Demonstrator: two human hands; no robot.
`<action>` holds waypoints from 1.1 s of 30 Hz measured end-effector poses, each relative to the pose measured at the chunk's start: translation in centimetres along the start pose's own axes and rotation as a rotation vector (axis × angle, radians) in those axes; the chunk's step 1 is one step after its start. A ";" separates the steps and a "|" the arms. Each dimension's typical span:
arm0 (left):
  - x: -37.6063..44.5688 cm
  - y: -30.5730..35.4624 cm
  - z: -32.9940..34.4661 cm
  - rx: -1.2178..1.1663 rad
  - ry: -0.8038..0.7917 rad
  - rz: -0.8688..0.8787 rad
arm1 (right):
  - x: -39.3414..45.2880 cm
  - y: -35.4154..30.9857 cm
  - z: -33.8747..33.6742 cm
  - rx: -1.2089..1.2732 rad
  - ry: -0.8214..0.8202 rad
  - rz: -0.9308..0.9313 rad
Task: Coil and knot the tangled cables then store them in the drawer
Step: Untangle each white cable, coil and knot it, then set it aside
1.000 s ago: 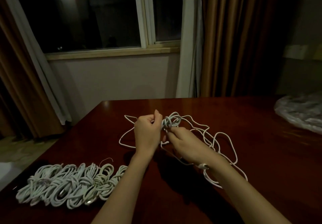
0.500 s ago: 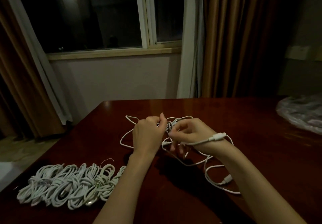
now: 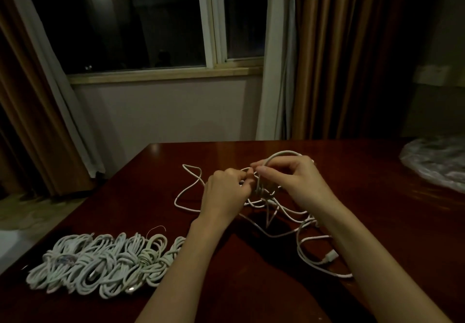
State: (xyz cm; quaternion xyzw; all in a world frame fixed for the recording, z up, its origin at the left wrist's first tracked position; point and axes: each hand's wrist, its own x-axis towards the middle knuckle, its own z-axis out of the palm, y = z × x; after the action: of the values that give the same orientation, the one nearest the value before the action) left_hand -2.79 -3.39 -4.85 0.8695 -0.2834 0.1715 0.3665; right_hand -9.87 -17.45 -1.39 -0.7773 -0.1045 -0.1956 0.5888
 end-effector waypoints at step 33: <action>-0.2 -1.4 1.1 -0.224 0.163 -0.159 | -0.8 0.7 2.9 -0.536 0.020 -0.298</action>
State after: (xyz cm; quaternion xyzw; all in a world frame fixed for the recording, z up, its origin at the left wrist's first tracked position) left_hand -2.03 -3.33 -6.42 0.8261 -0.2003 0.1792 0.4954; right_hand -9.76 -14.86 -3.01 -0.8791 -0.1561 -0.3079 0.3286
